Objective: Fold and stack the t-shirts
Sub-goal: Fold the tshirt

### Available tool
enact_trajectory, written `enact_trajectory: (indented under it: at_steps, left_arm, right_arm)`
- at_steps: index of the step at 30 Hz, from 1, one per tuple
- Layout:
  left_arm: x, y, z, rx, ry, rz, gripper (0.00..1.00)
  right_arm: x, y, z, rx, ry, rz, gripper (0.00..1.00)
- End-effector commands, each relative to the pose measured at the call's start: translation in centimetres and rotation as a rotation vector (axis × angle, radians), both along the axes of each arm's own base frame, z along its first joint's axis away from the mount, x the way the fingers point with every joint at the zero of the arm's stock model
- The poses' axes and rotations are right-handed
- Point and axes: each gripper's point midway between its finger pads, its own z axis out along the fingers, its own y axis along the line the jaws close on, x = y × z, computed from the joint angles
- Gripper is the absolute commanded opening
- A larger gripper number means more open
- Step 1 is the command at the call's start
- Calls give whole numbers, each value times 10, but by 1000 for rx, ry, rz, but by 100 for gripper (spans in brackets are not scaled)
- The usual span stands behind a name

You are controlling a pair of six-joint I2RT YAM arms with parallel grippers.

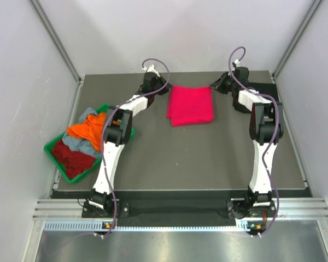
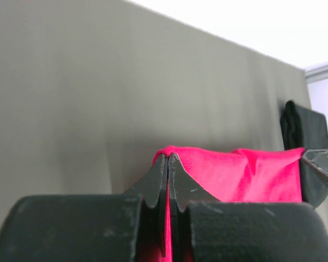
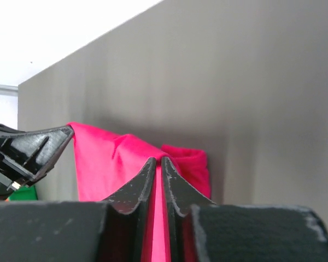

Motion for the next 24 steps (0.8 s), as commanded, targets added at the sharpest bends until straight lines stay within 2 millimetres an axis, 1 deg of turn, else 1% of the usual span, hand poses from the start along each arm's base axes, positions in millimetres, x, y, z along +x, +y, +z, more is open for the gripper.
enact_trajectory:
  at_steps: [1,2,3,5,6,7,8,9,11,12,13,14,15,16,17,18,19,20,21,22,24]
  left_arm:
    - [27,6,39,-61,-139,32,0]
    - [29,8,38,-62,-139,42,0]
    - [32,10,39,-68,-147,50,0]
    - [35,16,36,-84,-137,69,0]
    - [35,17,36,-90,-136,71,0]
    - [37,19,36,-103,-137,76,0]
    - [38,20,35,-107,-138,77,0]
    - [39,20,39,-111,-146,77,0]
    - [41,21,34,-114,-138,82,0]
    - [42,23,36,-120,-140,83,0]
    - [42,23,34,-126,-133,83,0]
    - [42,24,32,-131,-130,83,0]
    - [42,25,31,-133,-127,83,0]
    - [43,26,30,-137,-125,88,0]
    - [44,27,28,-139,-124,91,0]
    - [44,27,28,-141,-125,92,0]
    - [44,27,23,-143,-118,93,0]
    - [45,28,22,-144,-117,95,0]
    - [46,27,22,-150,-121,94,0]
    - [46,27,15,-153,-109,94,0]
    - [47,26,14,-159,-109,91,0]
  right_arm:
    - [26,-4,33,3,-131,26,9]
    - [30,-4,36,-4,-141,33,11]
    - [30,-5,34,-8,-121,36,16]
    - [26,-4,42,-12,-128,62,25]
    - [21,-3,43,-12,-117,75,34]
    - [16,-5,46,-16,-120,82,39]
    - [5,-6,49,-30,-118,89,42]
    - [0,-8,52,-36,-127,92,48]
    - [-18,-7,55,-52,-131,125,51]
    - [-25,-5,52,-56,-119,142,55]
    - [-33,-2,52,-52,-117,173,56]
    - [-43,0,46,-57,-105,201,58]
    - [-50,3,44,-51,-99,222,61]
    - [-58,7,42,-35,-94,257,61]
    - [-69,10,33,-29,-75,277,61]
    - [-74,11,30,-27,-74,290,62]
    - [-79,12,27,-27,-70,302,62]
    - [-87,12,20,-28,-60,313,62]
    - [-91,16,20,-18,-65,333,62]
    - [-94,17,17,-14,-61,342,61]
    - [-101,23,11,-8,-53,376,60]
